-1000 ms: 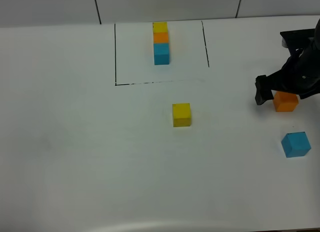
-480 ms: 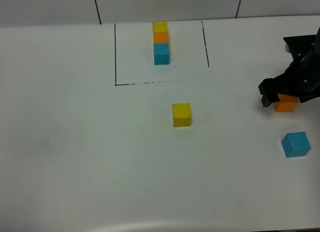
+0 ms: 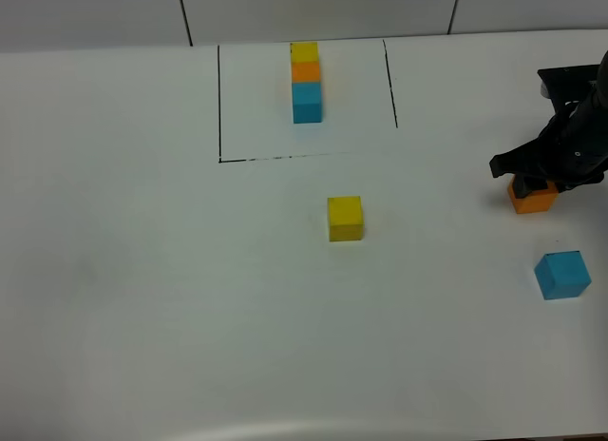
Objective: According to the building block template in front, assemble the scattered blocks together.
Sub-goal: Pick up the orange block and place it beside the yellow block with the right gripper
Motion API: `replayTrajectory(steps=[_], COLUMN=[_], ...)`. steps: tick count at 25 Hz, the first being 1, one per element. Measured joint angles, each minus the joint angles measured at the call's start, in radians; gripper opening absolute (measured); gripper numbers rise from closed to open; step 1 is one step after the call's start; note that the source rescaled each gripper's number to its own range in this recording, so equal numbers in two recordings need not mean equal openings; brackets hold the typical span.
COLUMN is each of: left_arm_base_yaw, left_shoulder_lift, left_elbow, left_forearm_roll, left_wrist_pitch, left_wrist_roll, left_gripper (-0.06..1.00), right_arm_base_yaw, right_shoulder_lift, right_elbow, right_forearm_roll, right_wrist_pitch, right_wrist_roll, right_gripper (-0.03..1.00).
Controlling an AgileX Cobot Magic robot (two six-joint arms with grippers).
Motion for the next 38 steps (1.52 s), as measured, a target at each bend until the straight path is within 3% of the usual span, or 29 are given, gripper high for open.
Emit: replayTrajectory(steps=[6, 9, 12, 17, 21, 25, 32, 38], left_arm_base_yaw=[0.000, 0.000, 0.000, 0.000, 0.000, 0.000, 0.000, 0.000], left_shoulder_lift=[0.000, 0.000, 0.000, 0.000, 0.000, 0.000, 0.000, 0.000], left_elbow=[0.000, 0.000, 0.000, 0.000, 0.000, 0.000, 0.000, 0.000], left_forearm_roll=[0.000, 0.000, 0.000, 0.000, 0.000, 0.000, 0.000, 0.000], left_wrist_pitch=[0.000, 0.000, 0.000, 0.000, 0.000, 0.000, 0.000, 0.000], left_wrist_roll=[0.000, 0.000, 0.001, 0.001, 0.001, 0.001, 0.001, 0.001], left_gripper=[0.67, 0.67, 0.67, 0.67, 0.67, 0.67, 0.67, 0.67], right_arm_base_yaw=[0.000, 0.009, 0.065, 0.253, 0.350, 0.394, 0.430, 0.436], right_shoulder_lift=[0.000, -0.006, -0.040, -0.076, -0.064, -0.009, 0.131, 0.186], right_elbow=[-0.001, -0.001, -0.001, -0.016, -0.074, -0.163, -0.339, -0.367], right_forearm_roll=[0.000, -0.009, -0.071, -0.156, -0.149, -0.077, -0.029, -0.026], right_wrist_pitch=[0.000, 0.008, 0.059, 0.159, 0.256, 0.278, 0.359, 0.357], right_wrist_roll=[-0.005, -0.072, -0.237, -0.542, -0.802, -0.949, -1.003, -0.979], right_gripper=[0.02, 0.02, 0.02, 0.02, 0.02, 0.02, 0.02, 0.02])
